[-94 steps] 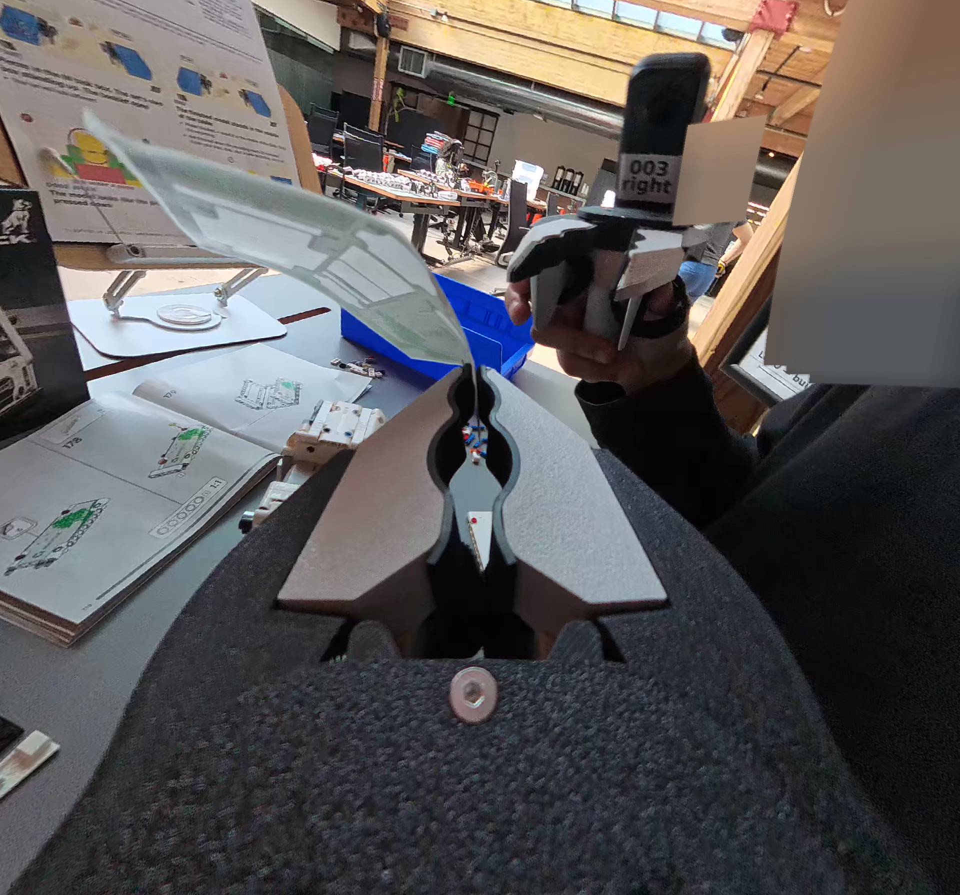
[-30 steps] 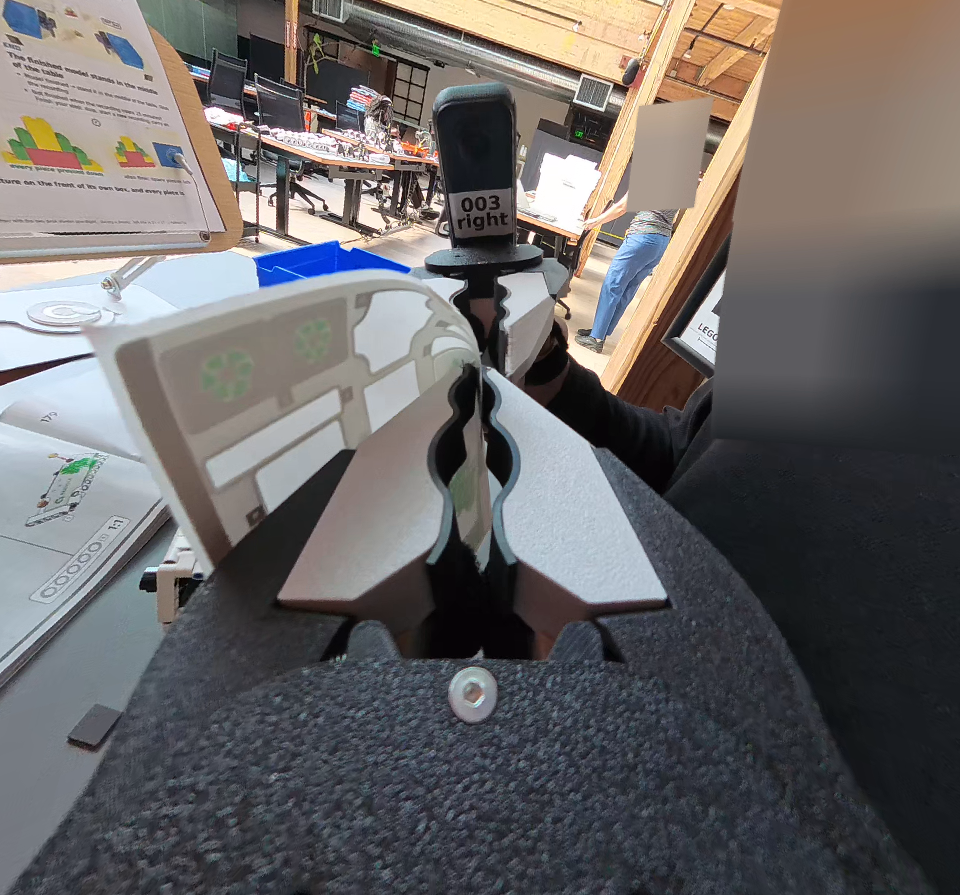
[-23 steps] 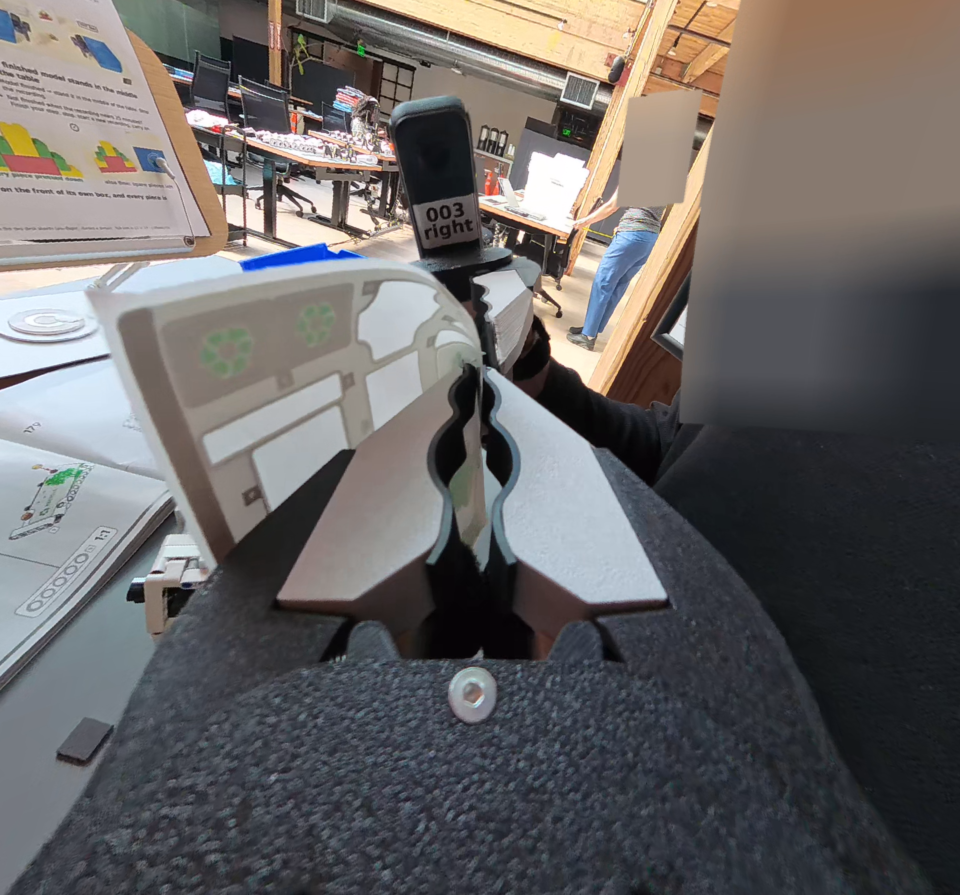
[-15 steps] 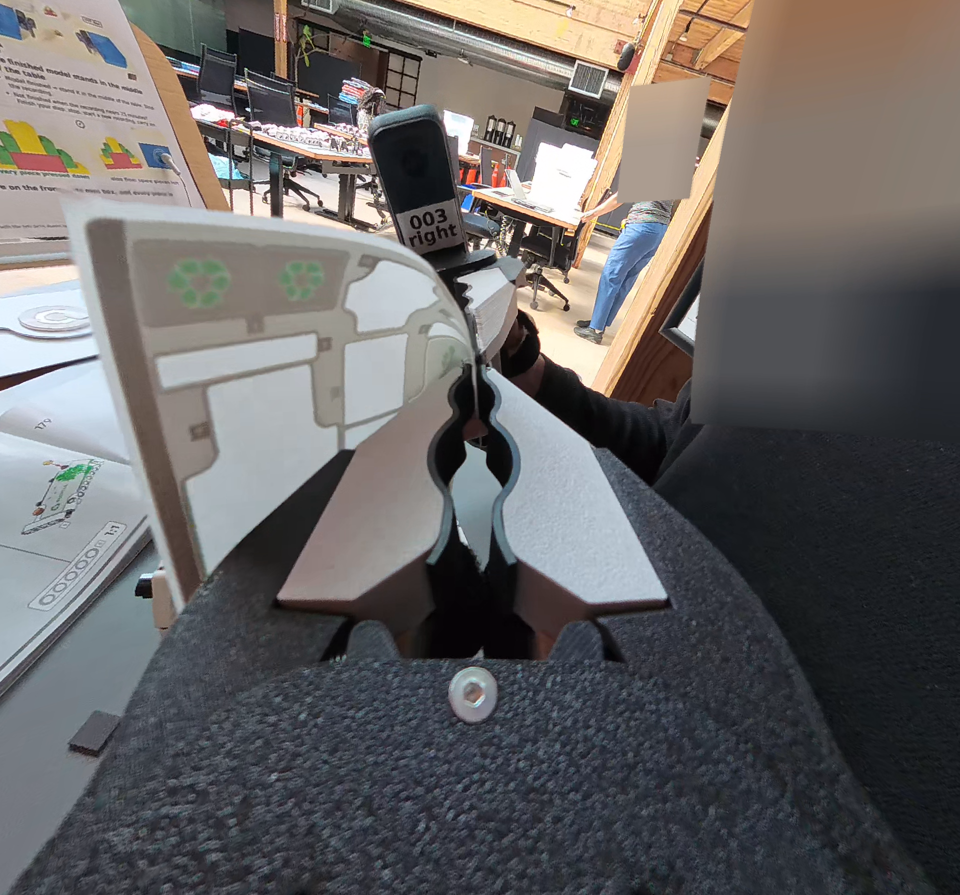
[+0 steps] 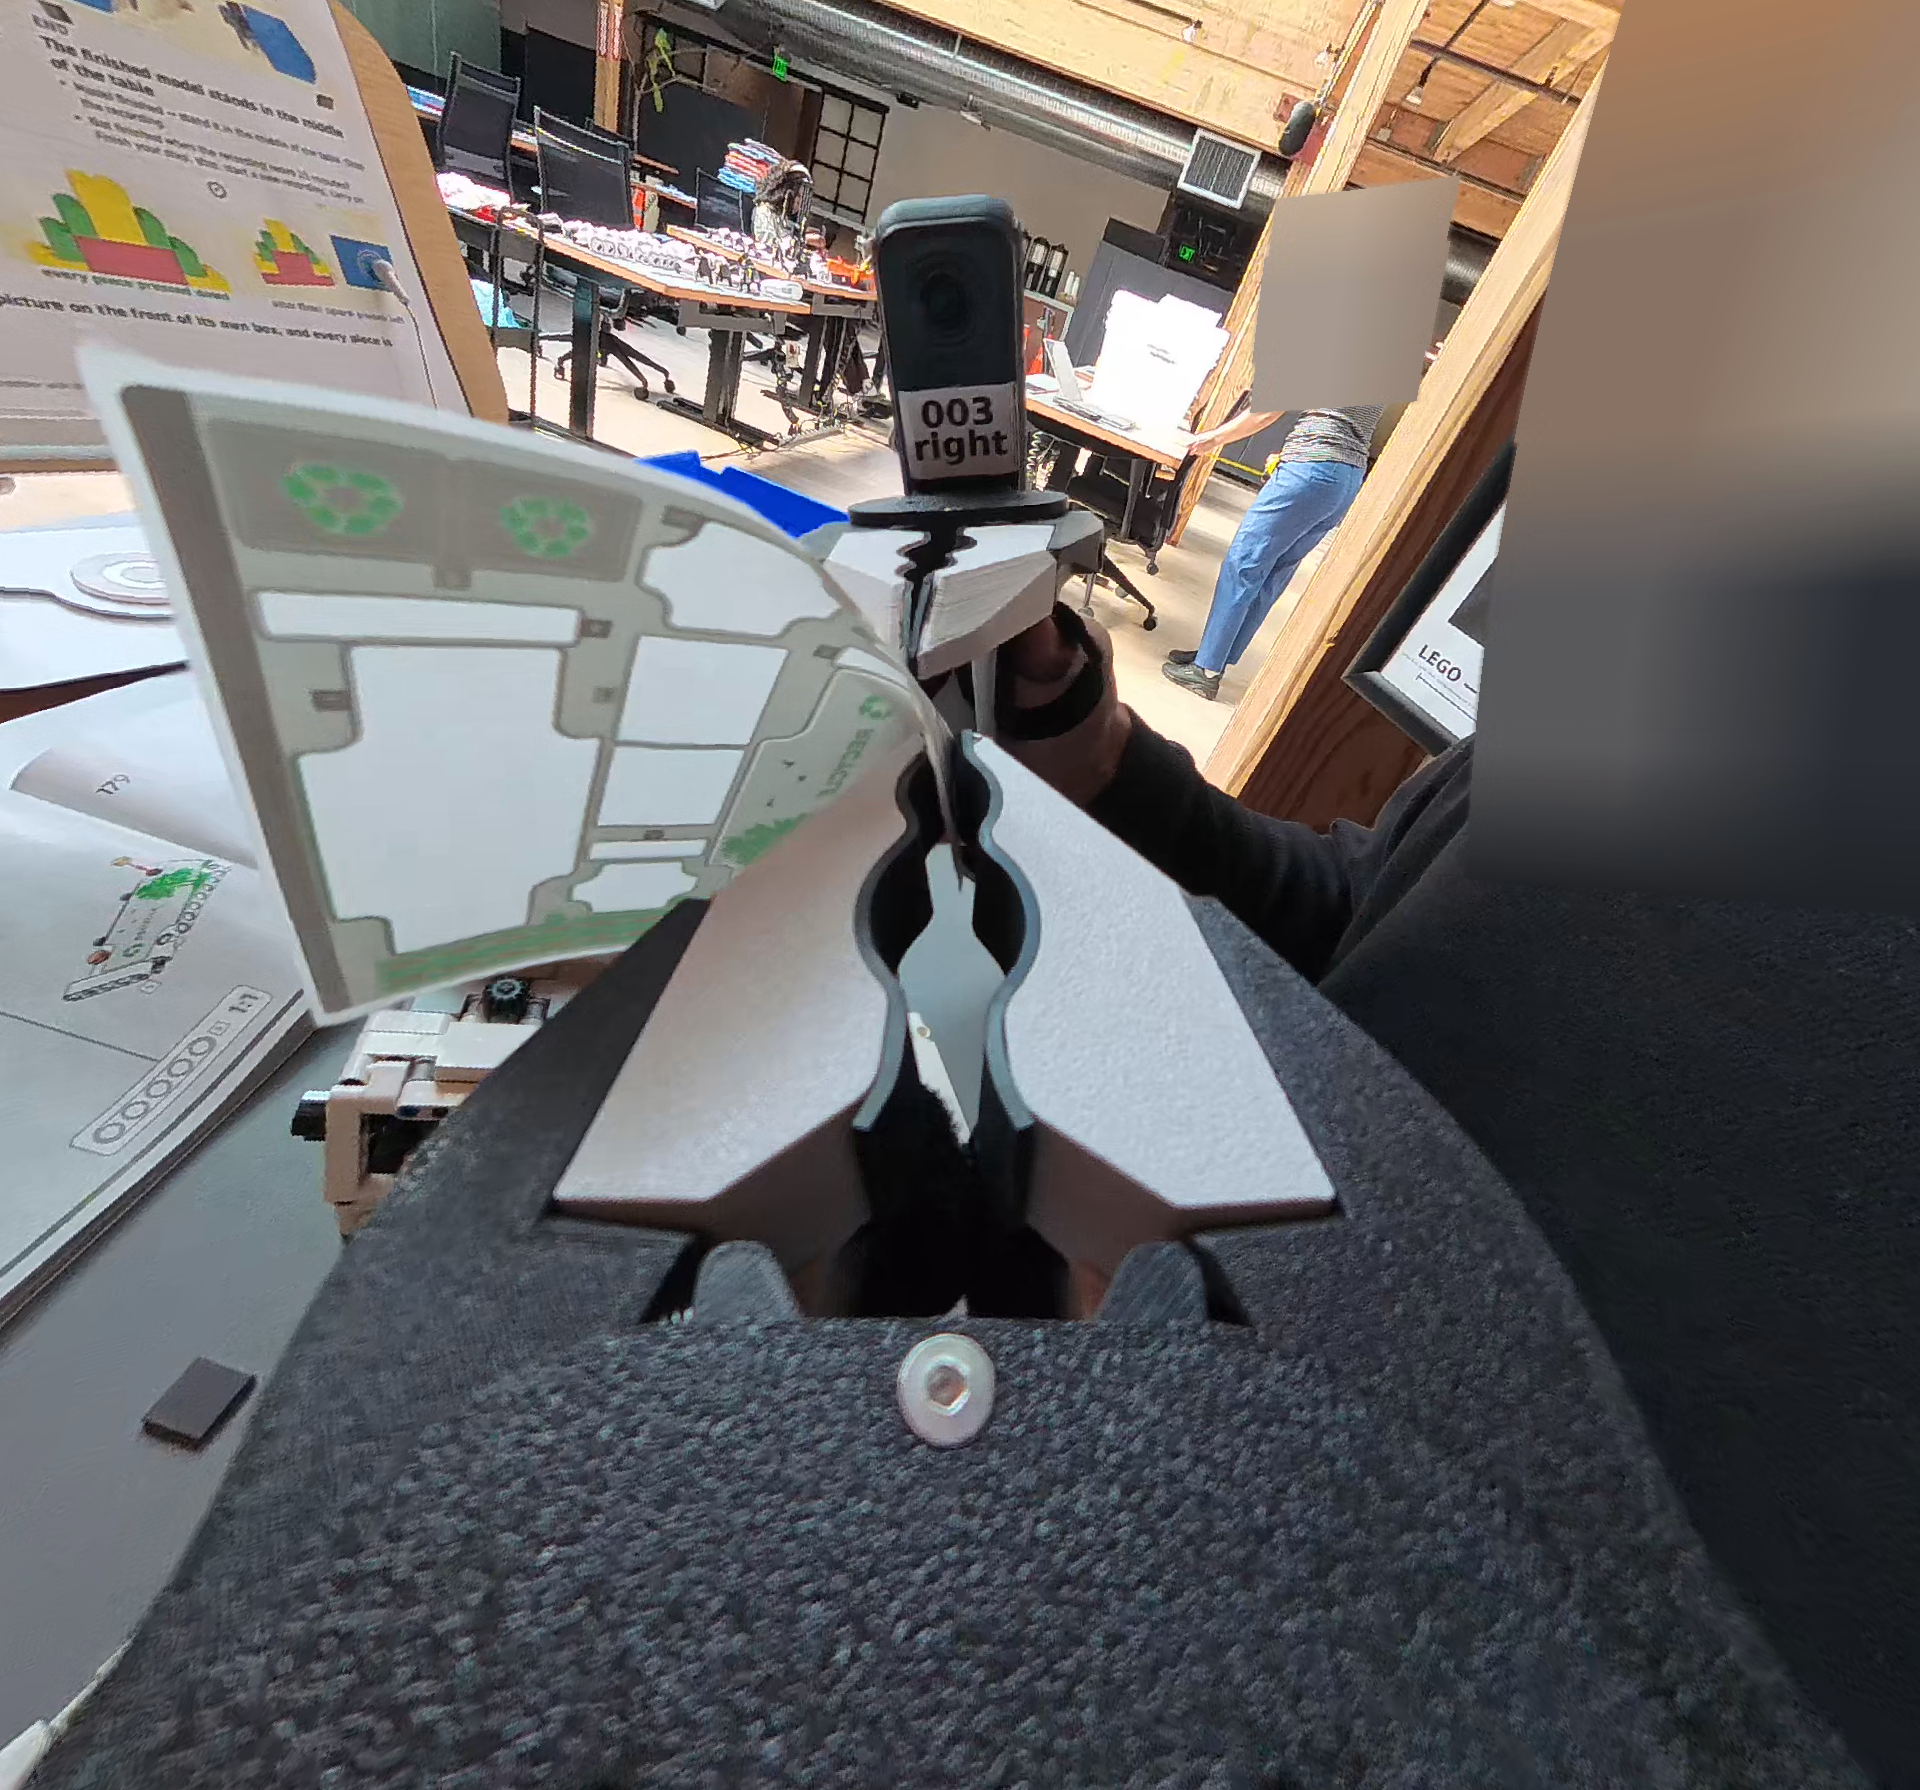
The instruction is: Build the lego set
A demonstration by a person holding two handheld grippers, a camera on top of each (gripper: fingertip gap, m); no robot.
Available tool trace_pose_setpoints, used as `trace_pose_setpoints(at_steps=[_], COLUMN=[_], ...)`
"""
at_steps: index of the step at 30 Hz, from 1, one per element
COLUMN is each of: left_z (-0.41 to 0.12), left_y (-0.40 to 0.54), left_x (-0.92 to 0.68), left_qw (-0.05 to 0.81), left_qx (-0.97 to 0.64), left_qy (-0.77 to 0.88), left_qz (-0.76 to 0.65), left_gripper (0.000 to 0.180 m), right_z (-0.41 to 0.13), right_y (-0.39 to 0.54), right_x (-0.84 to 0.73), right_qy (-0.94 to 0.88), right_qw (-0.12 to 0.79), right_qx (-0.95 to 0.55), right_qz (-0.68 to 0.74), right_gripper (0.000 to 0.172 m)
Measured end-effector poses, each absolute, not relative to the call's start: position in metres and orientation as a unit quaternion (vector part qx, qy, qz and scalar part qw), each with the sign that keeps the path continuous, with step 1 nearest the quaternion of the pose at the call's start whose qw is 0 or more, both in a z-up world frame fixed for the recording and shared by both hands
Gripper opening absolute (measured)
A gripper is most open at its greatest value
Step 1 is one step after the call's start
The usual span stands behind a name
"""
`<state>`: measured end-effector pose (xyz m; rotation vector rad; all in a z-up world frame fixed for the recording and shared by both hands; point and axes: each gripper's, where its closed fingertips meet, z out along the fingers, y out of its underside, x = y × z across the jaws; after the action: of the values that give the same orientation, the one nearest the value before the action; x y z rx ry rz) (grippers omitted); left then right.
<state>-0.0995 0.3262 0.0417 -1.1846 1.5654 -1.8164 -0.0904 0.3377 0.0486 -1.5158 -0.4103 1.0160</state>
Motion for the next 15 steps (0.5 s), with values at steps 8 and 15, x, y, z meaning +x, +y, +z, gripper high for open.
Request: trace_pose_setpoints(at_steps=[8, 15], left_z=[0.039, 0.038], left_y=[0.34, 0.356], left_x=[-0.101, -0.107], left_qw=[0.251, 0.256], left_qx=[-0.445, -0.46], left_qy=[0.573, 0.555], left_qz=[-0.641, -0.645], left_gripper=[0.0, 0.0], right_z=[0.044, 0.045], right_y=[0.347, 0.353], right_x=[-0.071, -0.031], right_qy=[-0.12, 0.002], right_qw=[0.606, 0.637], right_qx=[-0.669, -0.628], right_qz=[0.413, 0.447], right_gripper=[0.0, 0.0])
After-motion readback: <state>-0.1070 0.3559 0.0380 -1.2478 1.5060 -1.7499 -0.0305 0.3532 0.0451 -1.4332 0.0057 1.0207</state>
